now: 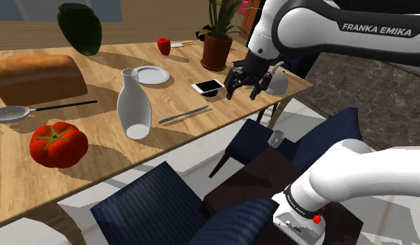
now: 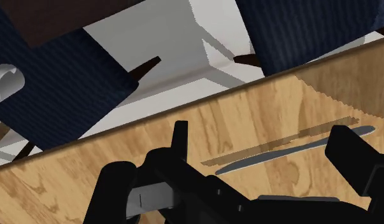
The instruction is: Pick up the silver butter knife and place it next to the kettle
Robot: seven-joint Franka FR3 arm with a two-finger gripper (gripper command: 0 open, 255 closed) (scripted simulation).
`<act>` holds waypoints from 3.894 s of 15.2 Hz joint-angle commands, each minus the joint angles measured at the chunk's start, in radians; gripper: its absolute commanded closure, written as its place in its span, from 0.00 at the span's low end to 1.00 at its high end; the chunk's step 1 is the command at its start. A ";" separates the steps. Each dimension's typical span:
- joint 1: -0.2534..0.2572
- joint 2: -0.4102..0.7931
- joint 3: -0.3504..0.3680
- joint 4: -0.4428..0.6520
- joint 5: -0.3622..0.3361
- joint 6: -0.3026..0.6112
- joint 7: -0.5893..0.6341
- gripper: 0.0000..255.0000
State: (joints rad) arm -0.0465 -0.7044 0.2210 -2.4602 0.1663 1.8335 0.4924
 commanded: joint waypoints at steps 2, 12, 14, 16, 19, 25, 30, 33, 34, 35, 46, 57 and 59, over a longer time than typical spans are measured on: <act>-0.040 0.108 0.100 0.036 0.040 0.073 0.219 0.00; -0.203 0.522 0.345 0.235 -0.023 0.265 0.921 0.00; -0.224 0.617 0.370 0.288 -0.072 0.292 1.069 0.00; -0.234 0.712 0.379 0.344 -0.127 0.314 1.215 0.00; -0.226 0.848 0.365 0.431 -0.205 0.336 1.421 0.00; -0.211 0.901 0.351 0.414 -0.240 0.398 1.462 0.00; -0.205 0.923 0.347 0.402 -0.255 0.428 1.473 0.00; -0.205 0.923 0.347 0.402 -0.255 0.428 1.473 0.00; -0.205 0.923 0.347 0.402 -0.255 0.428 1.473 0.00; -0.205 0.923 0.347 0.402 -0.255 0.428 1.473 0.00; -0.207 0.914 0.349 0.406 -0.249 0.416 1.469 1.00; -0.222 0.837 0.361 0.476 -0.196 0.282 1.437 1.00; -0.223 0.826 0.362 0.491 -0.188 0.257 1.433 1.00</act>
State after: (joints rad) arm -0.2687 0.1268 0.5829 -1.9766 -0.0253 2.1034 1.9280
